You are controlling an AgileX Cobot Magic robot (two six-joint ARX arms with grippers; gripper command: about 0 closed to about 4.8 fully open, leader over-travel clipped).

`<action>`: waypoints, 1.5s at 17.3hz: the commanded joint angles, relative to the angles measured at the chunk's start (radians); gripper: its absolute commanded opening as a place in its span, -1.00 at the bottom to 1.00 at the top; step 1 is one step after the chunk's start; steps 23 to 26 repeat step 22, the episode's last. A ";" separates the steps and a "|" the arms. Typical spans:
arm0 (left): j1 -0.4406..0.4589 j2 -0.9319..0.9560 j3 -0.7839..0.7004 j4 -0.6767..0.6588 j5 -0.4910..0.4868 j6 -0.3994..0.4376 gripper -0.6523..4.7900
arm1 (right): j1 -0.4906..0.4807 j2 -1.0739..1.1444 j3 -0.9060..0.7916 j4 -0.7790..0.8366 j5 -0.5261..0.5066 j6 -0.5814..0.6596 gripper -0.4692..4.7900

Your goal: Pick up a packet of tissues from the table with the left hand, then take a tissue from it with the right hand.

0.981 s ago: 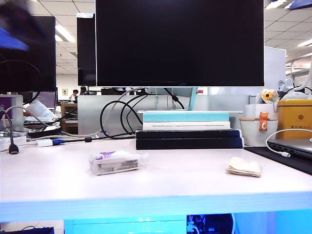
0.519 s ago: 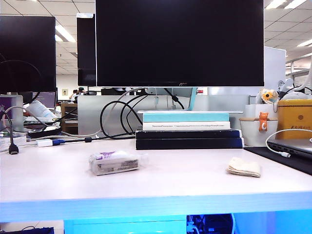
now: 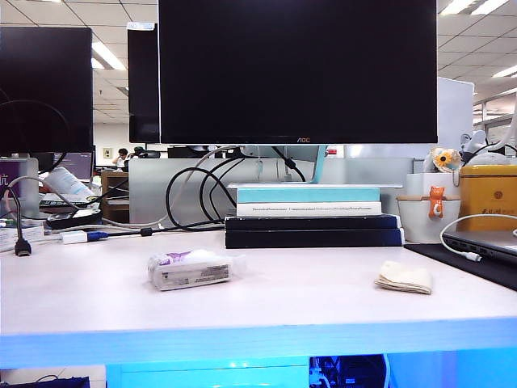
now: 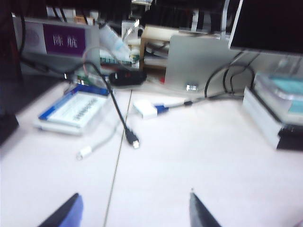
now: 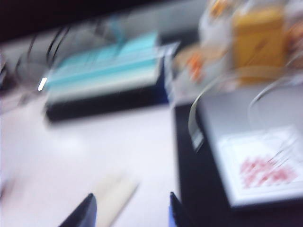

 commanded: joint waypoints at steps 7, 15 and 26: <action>-0.001 -0.005 -0.063 0.000 0.031 0.069 -0.78 | 0.000 -0.001 -0.047 -0.003 -0.005 -0.076 -0.62; 0.000 -0.005 -0.070 -0.042 0.029 -0.004 -0.66 | 0.000 -0.001 -0.045 -0.016 -0.014 -0.051 -0.84; 0.000 -0.005 -0.070 -0.027 0.017 -0.005 -0.66 | 0.000 -0.001 -0.044 -0.015 -0.052 -0.052 -0.84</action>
